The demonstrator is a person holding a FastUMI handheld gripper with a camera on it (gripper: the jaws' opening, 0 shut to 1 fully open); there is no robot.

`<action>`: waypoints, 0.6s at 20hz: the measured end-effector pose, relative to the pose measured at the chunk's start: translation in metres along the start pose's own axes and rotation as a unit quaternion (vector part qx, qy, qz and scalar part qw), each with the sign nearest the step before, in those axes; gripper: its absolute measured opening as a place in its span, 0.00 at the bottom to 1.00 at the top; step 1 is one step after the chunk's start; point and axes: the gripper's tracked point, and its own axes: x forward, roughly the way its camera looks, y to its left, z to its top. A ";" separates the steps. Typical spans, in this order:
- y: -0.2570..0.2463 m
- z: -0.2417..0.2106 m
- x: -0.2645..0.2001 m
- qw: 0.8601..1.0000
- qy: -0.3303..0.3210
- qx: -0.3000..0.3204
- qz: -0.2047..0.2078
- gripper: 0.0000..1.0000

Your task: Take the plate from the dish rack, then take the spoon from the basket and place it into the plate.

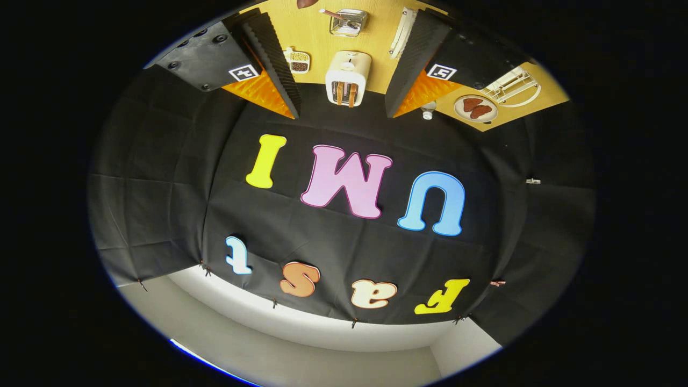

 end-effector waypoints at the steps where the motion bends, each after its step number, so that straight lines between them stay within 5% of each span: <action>1: 0.001 -0.002 0.001 1.000 0.003 0.001 0.002 0.97; 12: 0.014 -0.013 0.011 1.000 0.021 0.014 0.006 0.97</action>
